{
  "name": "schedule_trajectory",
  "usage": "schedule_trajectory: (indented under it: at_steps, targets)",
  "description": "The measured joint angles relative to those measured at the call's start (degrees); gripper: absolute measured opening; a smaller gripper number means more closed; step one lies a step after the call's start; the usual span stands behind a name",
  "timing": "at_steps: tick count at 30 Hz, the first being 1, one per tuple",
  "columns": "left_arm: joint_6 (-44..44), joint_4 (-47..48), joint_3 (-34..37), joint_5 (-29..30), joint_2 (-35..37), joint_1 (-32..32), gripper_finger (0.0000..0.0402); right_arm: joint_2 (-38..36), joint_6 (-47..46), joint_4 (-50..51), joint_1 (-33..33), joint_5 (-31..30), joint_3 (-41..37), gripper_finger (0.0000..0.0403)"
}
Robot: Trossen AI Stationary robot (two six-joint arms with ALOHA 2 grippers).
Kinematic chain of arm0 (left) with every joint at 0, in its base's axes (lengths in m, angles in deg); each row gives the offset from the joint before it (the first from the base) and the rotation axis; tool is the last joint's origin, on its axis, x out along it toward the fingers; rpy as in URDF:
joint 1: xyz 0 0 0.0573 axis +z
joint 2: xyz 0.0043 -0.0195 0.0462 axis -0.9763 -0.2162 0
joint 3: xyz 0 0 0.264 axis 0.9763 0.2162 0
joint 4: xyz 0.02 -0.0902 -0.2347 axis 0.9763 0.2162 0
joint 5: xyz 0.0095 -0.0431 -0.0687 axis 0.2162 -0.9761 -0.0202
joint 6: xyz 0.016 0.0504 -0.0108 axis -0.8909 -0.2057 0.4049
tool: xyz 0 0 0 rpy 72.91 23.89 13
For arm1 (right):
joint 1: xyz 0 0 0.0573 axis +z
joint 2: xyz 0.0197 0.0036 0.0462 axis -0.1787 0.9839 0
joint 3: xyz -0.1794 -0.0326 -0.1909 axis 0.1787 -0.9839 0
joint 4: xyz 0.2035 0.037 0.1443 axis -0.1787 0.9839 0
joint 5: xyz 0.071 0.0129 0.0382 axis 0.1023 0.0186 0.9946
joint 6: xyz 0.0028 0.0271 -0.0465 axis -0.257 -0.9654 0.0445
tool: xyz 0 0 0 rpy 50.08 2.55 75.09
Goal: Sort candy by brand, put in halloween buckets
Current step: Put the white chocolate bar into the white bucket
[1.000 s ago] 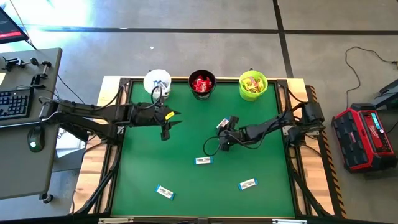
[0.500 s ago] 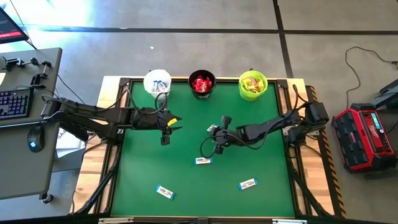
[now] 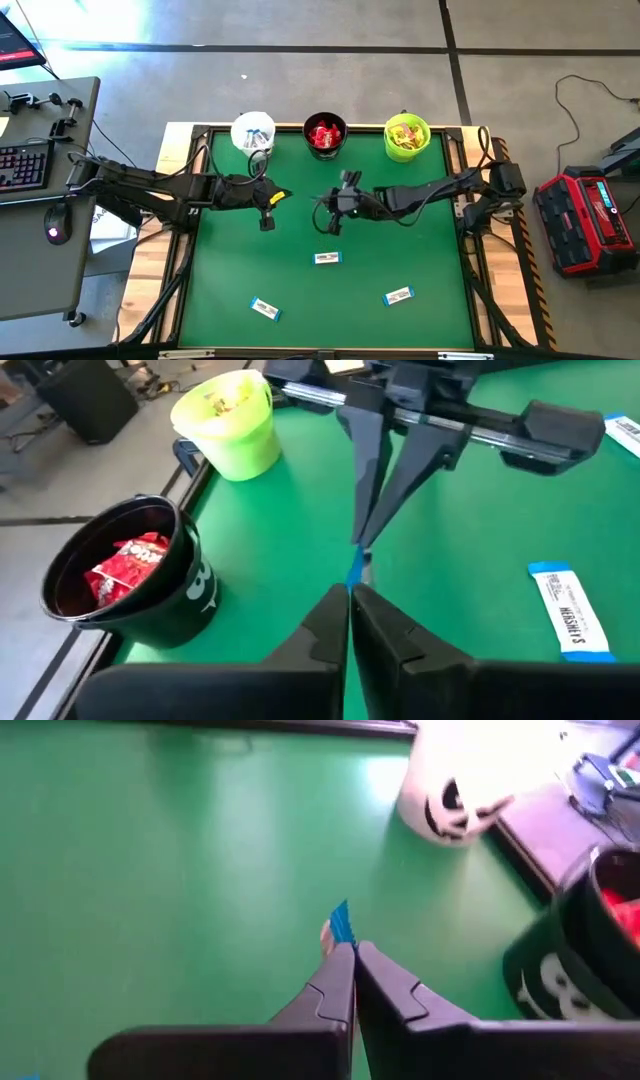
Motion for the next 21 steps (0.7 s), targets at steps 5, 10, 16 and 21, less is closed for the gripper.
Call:
schedule_trajectory:
  at_steps: [5, 10, 16, 21]
  targets:
    - [0.3, -0.4, 0.0, 0.3, 2.2, -0.1, 0.0006, 1.3, 2.5, -3.6, -2.2, 0.7, 2.9, 0.0000]
    - [0.5, -0.9, 0.0, -0.4, 5.0, -0.1, 0.0001, 2.8, 3.9, -6.0, -4.1, 3.2, 5.3, 0.0000]
    - [-0.4, -2.6, 0.1, -1.7, 7.0, -0.1, 0.0000, 4.0, 4.8, -4.9, -5.7, 7.3, 6.6, 0.0000]
    - [-1.1, -6.6, 2.6, -3.7, 8.3, -0.1, 0.0000, 4.1, 3.2, 3.5, -6.2, 9.1, 6.6, 0.0004]
